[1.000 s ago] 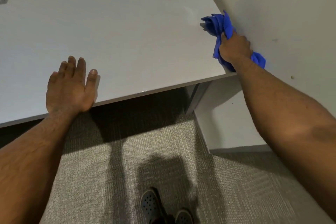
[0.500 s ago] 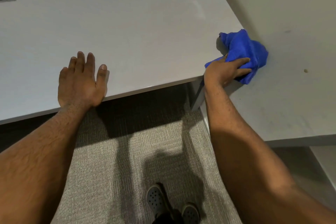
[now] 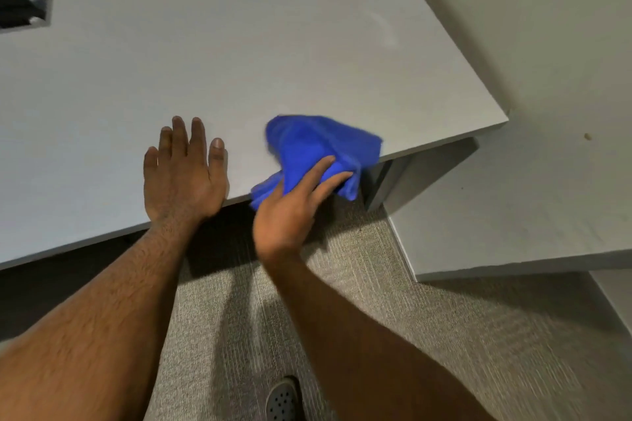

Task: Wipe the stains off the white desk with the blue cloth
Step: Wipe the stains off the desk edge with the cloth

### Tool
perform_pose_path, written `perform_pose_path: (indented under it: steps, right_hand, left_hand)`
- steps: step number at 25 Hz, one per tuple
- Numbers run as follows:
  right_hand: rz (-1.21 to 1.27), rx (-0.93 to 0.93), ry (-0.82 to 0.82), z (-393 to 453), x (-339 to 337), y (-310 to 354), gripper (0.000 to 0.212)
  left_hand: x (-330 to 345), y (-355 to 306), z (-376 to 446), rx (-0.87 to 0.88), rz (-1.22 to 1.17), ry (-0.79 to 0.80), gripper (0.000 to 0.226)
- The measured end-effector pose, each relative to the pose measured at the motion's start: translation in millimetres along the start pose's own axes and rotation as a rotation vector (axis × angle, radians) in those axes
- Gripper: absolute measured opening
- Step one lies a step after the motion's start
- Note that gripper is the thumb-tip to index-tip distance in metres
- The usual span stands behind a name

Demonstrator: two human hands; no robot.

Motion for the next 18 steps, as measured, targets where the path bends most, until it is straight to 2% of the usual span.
perform_pose_path:
  steps: [3,5,7,11,15,18]
  right_hand:
    - [-0.014,-0.038,0.135,-43.4,19.5,-6.4,0.079]
    - [0.018,0.007,0.161,-50.0,28.8,-6.3,0.078]
    - [0.070,0.056,0.092,-31.6,28.4,-1.8,0.076]
    - [0.064,0.053,-0.169,54.4,-12.9,2.1,0.067]
    - [-0.182,0.064,-0.354,154.9,-87.6,-3.9,0.060]
    - [-0.437,0.162,-0.368,218.4,-136.2,-2.2,0.059]
  left_hand:
    - [-0.4,2.6,-0.4,-0.001,-0.133,-0.007,0.070]
    - [-1.0,5.4,-1.9,-0.010,-0.259,0.000,0.072]
    - [-2.3,8.5,-3.9,0.007,-0.298,0.021,0.075]
    - [-1.6,7.1,-5.1,0.072,-0.144,0.061,0.076]
    - [0.2,5.6,-3.3,0.082,-0.080,0.084,0.080]
    - [3.5,4.0,-2.2,0.081,-0.046,0.052,0.081]
Point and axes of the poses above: each hand's wrist, its own z-axis towards the middle knuckle, its own x-axis out of the palm, y = z × x, the point moved 2 cm from there along z, towards the middle knuckle, and after that the axes turned 13 degrees about z, right-handed, at the moved point
